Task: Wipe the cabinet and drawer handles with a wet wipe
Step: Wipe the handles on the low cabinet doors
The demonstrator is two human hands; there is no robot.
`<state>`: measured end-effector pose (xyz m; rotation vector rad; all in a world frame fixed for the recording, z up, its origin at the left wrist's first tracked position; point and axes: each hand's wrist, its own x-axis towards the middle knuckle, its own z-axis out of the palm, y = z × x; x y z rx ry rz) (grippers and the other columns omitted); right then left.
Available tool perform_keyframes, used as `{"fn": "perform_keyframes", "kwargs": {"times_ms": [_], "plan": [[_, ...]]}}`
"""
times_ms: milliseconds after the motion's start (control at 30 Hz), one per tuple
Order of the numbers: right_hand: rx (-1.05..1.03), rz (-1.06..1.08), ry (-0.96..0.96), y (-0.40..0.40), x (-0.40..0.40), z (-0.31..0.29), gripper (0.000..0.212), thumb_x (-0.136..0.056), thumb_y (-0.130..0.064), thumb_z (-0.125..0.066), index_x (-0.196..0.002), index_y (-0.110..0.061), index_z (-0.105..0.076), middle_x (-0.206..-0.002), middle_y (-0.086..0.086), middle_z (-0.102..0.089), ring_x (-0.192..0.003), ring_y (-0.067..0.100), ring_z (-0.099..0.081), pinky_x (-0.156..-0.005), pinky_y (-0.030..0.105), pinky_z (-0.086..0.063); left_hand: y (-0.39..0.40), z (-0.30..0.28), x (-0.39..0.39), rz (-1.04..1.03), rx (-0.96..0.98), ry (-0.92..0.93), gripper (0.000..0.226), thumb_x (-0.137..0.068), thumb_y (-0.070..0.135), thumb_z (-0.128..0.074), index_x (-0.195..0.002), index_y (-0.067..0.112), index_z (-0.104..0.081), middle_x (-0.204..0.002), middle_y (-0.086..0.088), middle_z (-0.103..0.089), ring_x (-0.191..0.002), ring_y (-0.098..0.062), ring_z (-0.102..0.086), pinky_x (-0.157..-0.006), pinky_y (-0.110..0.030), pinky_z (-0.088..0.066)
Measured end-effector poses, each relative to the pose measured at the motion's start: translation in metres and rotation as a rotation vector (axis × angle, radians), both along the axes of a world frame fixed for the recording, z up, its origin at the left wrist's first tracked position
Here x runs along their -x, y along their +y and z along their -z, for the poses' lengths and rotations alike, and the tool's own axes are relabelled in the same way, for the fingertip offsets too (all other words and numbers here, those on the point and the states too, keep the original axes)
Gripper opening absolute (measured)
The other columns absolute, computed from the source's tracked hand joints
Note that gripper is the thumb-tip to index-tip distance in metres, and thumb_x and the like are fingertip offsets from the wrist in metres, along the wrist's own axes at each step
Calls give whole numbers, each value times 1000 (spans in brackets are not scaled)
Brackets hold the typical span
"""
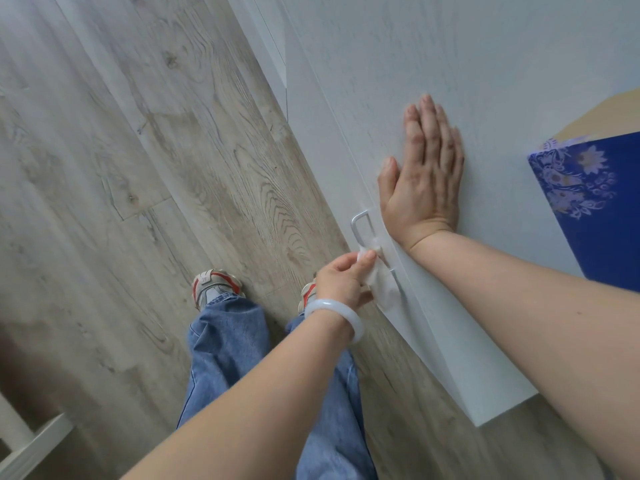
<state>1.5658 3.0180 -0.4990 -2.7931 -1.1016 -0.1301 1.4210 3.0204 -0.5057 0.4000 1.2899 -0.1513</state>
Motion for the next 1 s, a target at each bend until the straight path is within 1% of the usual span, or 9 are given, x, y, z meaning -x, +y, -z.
{"fn": "perform_keyframes", "kwargs": {"times_ms": [67, 167, 333, 467, 600, 633, 767, 900, 1000], "plan": [[-4, 3, 3, 0, -1, 0, 64, -87, -30, -42, -146, -6, -35, -155, 12, -30, -144, 26, -26, -118, 44, -19, 17, 2, -3, -17, -51, -8, 28, -87, 17, -69, -110, 1, -67, -94, -11, -68, -74, -19, -65, -56, -24, -56], [-1, 8, -1, 0, -1, 1, 64, -87, -30, -43, -146, -6, -35, -155, 12, -30, -144, 26, -26, -118, 44, -19, 25, 2, -6, -35, -109, 8, 24, -87, 17, -69, -107, 3, -69, -95, -10, -71, -82, -20, -67, -64, -26, -58], [-13, 4, 0, 0, -1, 2, 64, -87, -30, -44, -146, -6, -36, -155, 12, -30, -143, 26, -27, -117, 45, -19, -22, -2, 1, -17, 47, 47, 24, -89, 11, -66, -111, 3, -68, -99, -15, -70, -87, -25, -66, -62, -25, -59], [0, 6, -5, -1, -1, 2, 65, -87, -31, -43, -146, -6, -35, -155, 11, -30, -144, 26, -26, -117, 44, -19, -14, -1, -1, -38, 26, 56, 24, -86, 11, -69, -108, 1, -68, -94, -14, -70, -74, -20, -66, -58, -21, -56], [5, 14, -5, 1, 0, 2, 65, -86, -31, -43, -146, -7, -35, -155, 10, -30, -144, 25, -26, -118, 43, -18, 22, 10, -11, -94, -163, 34, 27, -85, 16, -71, -108, 2, -70, -99, -13, -73, -90, -23, -70, -84, -31, -57], [7, 15, -7, 1, -1, 2, 65, -86, -31, -43, -146, -7, -35, -155, 10, -30, -144, 25, -26, -118, 42, -18, 23, 9, -13, -92, -183, 33, 25, -84, 18, -71, -105, 4, -71, -99, -12, -73, -93, -23, -69, -87, -33, -56], [-4, 14, -11, 1, -1, 2, 65, -86, -31, -44, -146, -7, -36, -155, 11, -30, -143, 25, -27, -118, 42, -17, -8, 4, -10, -10, -144, 59, 3, -83, 20, -73, -85, 17, -72, -87, -7, -73, -83, -22, -68, -83, -35, -54], [-15, 10, -2, 0, -1, 1, 65, -86, -31, -45, -146, -7, -36, -155, 11, -30, -143, 26, -27, -118, 43, -18, -27, 0, -2, 98, 1, 70, 20, -85, 21, -71, -101, 9, -72, -90, -7, -74, -71, -15, -67, -66, -21, -54], [-3, 11, -15, 0, -1, 2, 65, -86, -32, -44, -146, -7, -36, -155, 11, -31, -143, 25, -27, -118, 42, -18, -2, 5, -11, 48, -93, 58, 22, -83, 15, -72, -101, 2, -71, -87, -11, -72, -73, -20, -66, -68, -27, -55]]}}
